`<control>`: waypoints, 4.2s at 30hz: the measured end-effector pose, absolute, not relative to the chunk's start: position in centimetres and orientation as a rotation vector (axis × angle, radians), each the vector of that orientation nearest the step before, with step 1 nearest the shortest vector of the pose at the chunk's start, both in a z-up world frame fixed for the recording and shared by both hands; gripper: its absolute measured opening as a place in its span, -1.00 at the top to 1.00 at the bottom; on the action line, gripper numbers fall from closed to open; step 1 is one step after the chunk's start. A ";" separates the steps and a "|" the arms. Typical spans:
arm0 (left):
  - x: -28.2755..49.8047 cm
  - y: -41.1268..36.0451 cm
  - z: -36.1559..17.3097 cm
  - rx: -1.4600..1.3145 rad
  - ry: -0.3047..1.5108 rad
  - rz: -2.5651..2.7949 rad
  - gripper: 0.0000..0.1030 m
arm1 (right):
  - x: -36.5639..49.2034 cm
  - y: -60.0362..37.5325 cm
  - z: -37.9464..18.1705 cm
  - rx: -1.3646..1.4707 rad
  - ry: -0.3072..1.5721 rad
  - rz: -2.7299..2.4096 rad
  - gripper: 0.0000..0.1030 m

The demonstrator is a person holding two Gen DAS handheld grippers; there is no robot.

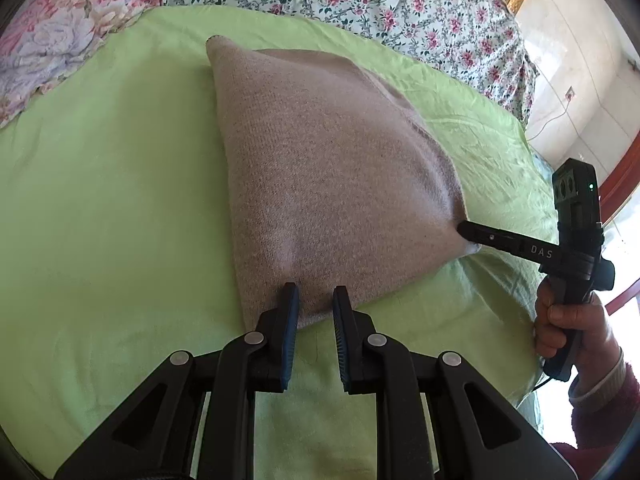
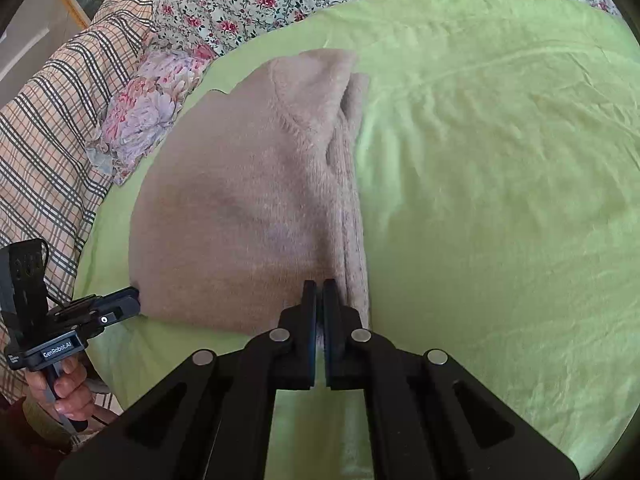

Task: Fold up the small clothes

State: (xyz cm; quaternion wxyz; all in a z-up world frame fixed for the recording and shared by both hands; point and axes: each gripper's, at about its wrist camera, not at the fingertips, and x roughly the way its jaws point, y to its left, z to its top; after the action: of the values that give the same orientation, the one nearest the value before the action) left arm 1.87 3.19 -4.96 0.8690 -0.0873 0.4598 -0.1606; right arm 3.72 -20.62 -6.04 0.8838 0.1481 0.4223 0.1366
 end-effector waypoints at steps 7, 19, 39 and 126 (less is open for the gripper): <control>0.5 3.6 -4.1 -0.182 0.971 -0.327 0.51 | 1.6 -20.9 -5.2 0.269 0.872 0.242 0.93; -2.7 4.9 -2.6 -0.168 0.983 -0.235 -0.19 | -2.8 -19.3 -2.4 0.241 0.826 0.260 0.08; -1.1 5.4 1.2 -0.043 0.899 -0.049 -0.57 | -1.4 -16.6 -0.8 0.211 0.804 0.304 -0.41; 2.5 4.0 0.1 -0.007 0.988 -0.050 -0.73 | 2.0 -16.0 0.2 0.248 0.831 0.323 -0.33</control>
State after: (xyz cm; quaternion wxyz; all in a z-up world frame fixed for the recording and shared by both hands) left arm 2.51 3.99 0.11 0.8801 -0.0032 0.4741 -0.0240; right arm 1.96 -16.02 0.16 0.8948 0.1194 0.4010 0.1559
